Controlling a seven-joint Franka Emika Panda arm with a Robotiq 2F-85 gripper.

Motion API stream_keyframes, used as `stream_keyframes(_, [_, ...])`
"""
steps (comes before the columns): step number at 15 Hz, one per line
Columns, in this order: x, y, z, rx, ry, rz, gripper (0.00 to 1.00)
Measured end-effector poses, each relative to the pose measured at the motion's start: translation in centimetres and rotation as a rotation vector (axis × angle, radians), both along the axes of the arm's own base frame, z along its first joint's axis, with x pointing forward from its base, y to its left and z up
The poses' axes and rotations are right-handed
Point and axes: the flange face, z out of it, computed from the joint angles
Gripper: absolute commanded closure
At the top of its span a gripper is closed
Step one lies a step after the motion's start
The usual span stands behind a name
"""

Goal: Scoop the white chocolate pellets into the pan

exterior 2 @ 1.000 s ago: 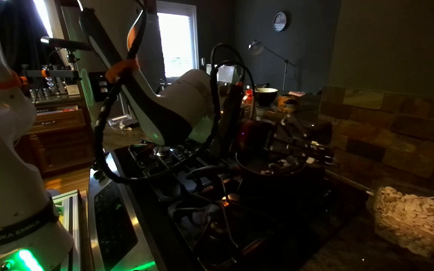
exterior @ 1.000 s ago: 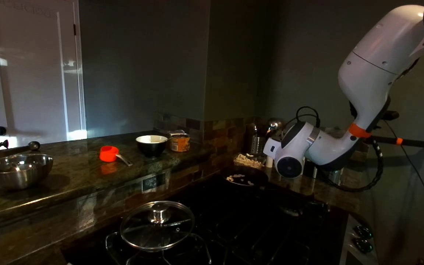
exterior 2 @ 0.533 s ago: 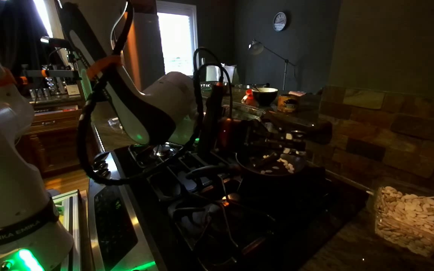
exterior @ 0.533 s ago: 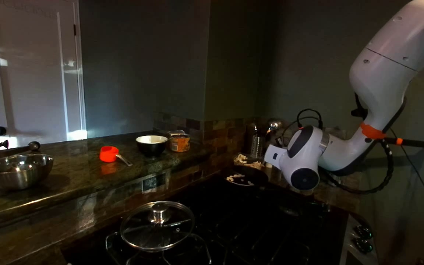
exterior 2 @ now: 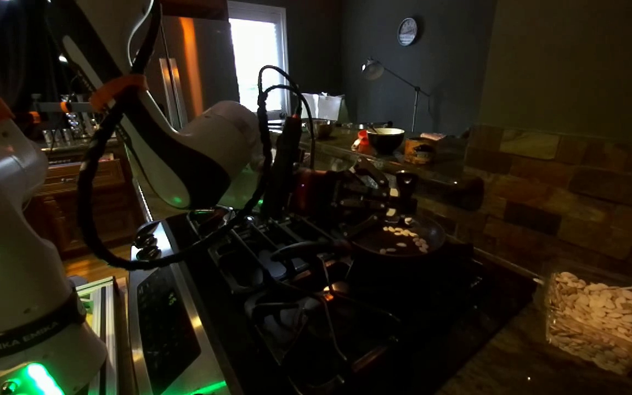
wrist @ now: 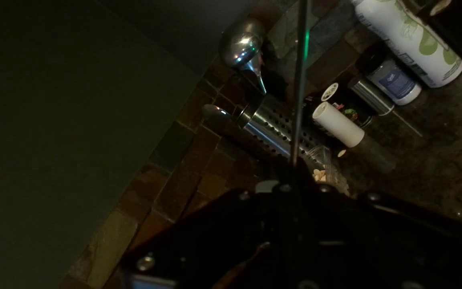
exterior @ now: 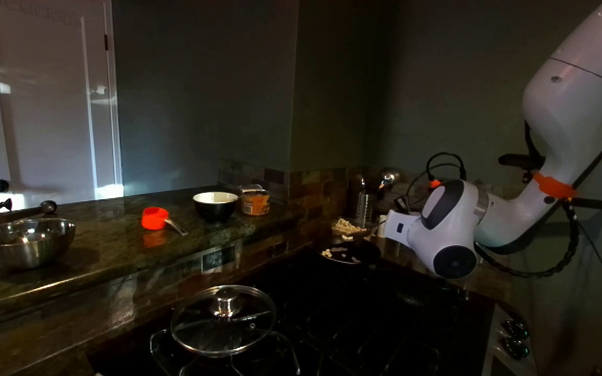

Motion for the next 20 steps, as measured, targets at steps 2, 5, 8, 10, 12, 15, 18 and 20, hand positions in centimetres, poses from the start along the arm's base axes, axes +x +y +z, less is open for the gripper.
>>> stream_keyframes(2, [-0.5,0.3,0.5,-0.021,0.023,0.002,0.99])
stream_keyframes(5, [-0.4,0.4,1.7,-0.092,0.088,0.003,0.99])
stream_keyframes(8, [-0.1,1.0,3.3,-0.223,0.185,-0.005,0.99])
stream_keyframes(10, [0.4,1.8,4.4,-0.318,0.241,-0.004,0.99])
stream_keyframes(12, [1.0,3.0,5.4,-0.409,0.288,0.004,0.99])
stream_keyframes(15, [1.9,4.8,6.1,-0.526,0.384,0.029,0.99])
stream_keyframes(18, [2.6,5.8,6.7,-0.618,0.461,0.039,0.99])
stream_keyframes(20, [3.1,5.9,7.4,-0.641,0.449,0.039,0.99])
